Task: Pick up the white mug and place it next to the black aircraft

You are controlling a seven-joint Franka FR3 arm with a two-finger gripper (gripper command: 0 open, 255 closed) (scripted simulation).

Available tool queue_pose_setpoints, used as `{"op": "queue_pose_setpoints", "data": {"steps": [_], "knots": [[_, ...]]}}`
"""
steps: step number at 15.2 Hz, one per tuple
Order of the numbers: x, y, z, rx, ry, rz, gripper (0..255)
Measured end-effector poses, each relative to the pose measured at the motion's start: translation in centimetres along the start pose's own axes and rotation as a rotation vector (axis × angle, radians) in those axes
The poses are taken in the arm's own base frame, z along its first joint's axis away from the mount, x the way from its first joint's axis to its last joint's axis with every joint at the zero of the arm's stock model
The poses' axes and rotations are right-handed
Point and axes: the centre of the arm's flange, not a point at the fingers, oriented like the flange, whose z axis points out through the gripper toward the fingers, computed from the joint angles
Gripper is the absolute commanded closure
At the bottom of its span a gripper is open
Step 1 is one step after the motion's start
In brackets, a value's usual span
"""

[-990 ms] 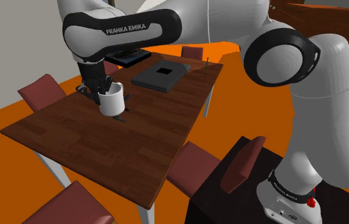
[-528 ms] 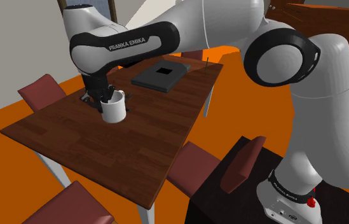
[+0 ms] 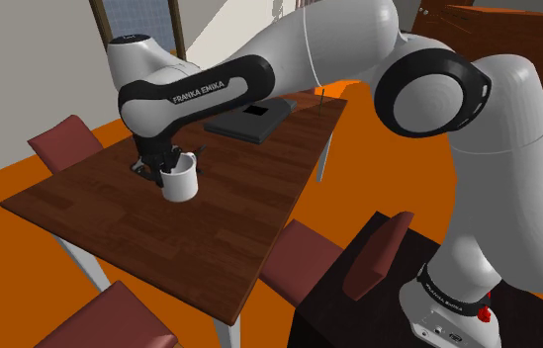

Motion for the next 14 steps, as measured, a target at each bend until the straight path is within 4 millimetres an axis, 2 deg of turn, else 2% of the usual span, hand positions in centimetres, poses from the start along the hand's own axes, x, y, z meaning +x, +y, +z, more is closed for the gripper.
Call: {"op": "queue_pose_setpoints", "data": {"steps": [6, 12, 13, 14], "knots": [[-0.4, 0.0, 3.2, 0.000, 0.000, 0.000, 255], [-0.4, -0.1, 3.5, 0.000, 0.001, 0.000, 255], [-0.4, -0.1, 3.5, 0.000, 0.001, 0.000, 0], [-0.4, -0.1, 3.4, 0.000, 0.001, 0.000, 0]]}}
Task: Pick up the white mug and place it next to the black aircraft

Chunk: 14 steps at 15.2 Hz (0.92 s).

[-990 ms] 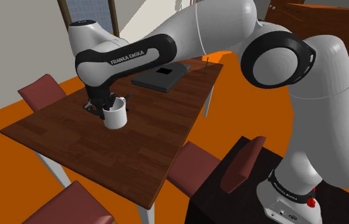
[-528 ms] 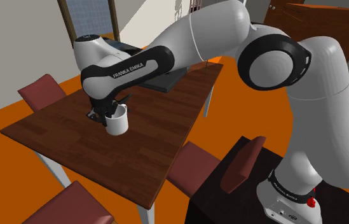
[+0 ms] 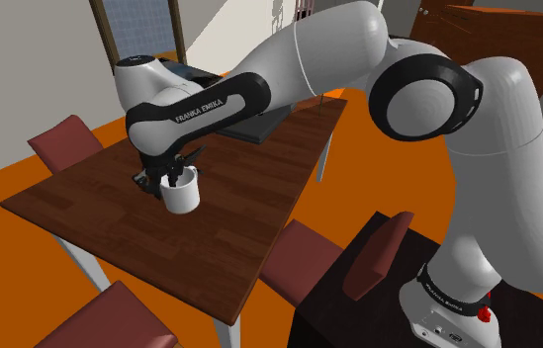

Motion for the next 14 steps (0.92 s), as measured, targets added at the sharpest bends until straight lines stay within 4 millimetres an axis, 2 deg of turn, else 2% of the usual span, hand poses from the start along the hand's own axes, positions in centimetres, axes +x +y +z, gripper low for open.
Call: {"op": "queue_pose_setpoints", "data": {"steps": [5, 7, 9, 14], "knots": [[0.0, 0.0, 0.0, 0.000, 0.000, 0.000, 0], [0.0, 0.2, -1.5, 0.000, 0.000, 0.000, 0], [0.0, -0.1, -3.9, 0.000, 0.001, 0.000, 0], [0.0, 0.0, -5.0, 0.000, 0.001, 0.000, 0]]}}
